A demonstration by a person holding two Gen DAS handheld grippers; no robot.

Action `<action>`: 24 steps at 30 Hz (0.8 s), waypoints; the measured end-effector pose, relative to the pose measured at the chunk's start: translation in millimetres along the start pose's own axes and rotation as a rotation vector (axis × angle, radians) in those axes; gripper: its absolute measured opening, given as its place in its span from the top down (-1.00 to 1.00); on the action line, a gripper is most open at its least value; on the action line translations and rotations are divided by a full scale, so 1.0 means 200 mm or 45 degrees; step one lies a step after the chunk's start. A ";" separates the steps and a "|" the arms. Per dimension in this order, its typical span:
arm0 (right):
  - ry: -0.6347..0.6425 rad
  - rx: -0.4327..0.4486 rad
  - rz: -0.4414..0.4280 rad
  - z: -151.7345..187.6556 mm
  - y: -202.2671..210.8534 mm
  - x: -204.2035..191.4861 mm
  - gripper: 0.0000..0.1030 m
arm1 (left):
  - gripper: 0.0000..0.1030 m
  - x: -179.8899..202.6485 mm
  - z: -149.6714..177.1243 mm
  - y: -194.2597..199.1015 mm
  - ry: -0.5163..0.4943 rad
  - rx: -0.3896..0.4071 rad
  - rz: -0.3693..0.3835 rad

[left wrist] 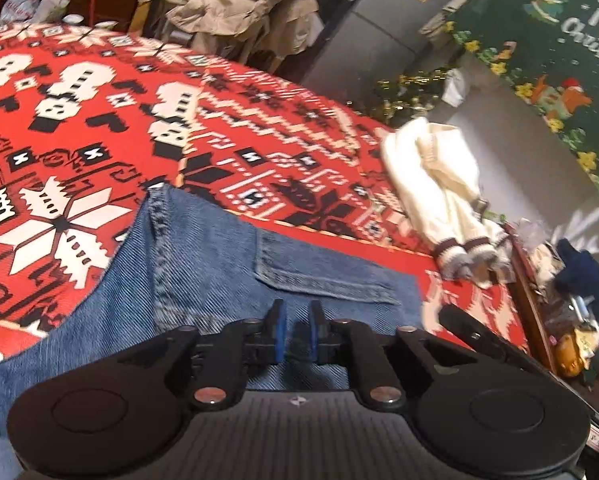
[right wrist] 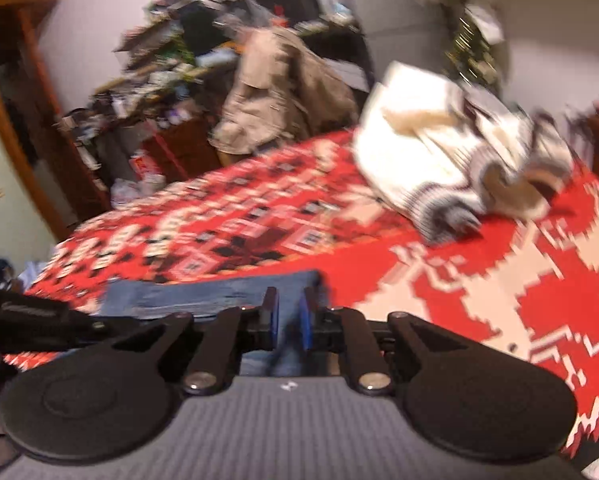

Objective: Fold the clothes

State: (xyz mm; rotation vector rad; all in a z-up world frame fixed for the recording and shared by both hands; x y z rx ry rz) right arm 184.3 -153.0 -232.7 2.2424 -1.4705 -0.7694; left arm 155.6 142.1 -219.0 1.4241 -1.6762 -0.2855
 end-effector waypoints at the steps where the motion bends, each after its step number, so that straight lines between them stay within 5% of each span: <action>1: 0.024 0.001 -0.011 0.01 0.01 -0.03 0.76 | 0.63 0.01 0.01 0.01 -0.012 0.005 0.002; 8: 0.178 -0.012 -0.053 0.06 0.05 -0.24 0.77 | 0.65 -0.04 0.10 0.03 0.016 0.005 -0.010; 11: 0.227 -0.021 -0.019 0.11 0.03 -0.21 0.83 | 0.94 -0.09 0.16 0.04 -0.037 0.018 -0.084; 22: 0.205 -0.056 0.059 0.16 0.16 -0.15 0.82 | 0.94 -0.15 0.24 0.13 -0.062 0.017 -0.153; 24: 0.178 -0.019 0.054 0.14 0.20 -0.13 0.67 | 0.92 -0.14 0.25 0.16 -0.050 0.052 -0.147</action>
Point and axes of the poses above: each gripper's, at about its wrist camera, not at the fingertips, and y roughly against the way its jaws point, x to its right, z to its underside, the point moved 8 cm from there along -y, roughly the way its jaws point, and after that the axes turned 1 degree about x, right-handed, at the moved point
